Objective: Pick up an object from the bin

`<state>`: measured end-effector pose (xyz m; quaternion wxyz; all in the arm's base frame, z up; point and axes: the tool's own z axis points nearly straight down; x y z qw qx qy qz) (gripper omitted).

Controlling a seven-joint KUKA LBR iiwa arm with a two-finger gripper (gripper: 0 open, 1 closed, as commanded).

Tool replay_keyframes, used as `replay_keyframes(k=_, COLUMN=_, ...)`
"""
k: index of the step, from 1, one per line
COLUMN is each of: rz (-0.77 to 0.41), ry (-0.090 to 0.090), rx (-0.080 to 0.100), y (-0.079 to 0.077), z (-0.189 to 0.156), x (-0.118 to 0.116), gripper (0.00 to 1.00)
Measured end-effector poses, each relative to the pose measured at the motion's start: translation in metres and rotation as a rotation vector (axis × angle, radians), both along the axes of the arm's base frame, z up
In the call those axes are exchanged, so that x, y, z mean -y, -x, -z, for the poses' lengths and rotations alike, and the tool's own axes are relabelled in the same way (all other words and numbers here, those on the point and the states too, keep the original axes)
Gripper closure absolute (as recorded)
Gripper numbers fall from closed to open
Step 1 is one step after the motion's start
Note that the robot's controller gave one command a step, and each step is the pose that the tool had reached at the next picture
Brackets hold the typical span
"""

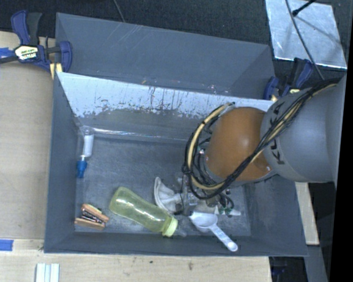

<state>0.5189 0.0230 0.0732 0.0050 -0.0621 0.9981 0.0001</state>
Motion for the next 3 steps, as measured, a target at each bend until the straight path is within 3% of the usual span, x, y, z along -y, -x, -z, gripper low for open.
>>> replay_keyframes(k=1, rz=0.000, ry=0.000, rx=0.000, y=0.000, z=0.000, x=0.000, gripper=1.00)
replay_keyframes(k=2, rz=0.006, ry=0.001, rx=-0.008, y=0.006, z=-0.115, x=-0.003, gripper=1.00)
replay_keyframes(k=3, rz=0.007, ry=0.001, rx=-0.008, y=0.006, z=-0.115, x=-0.003, gripper=1.00)
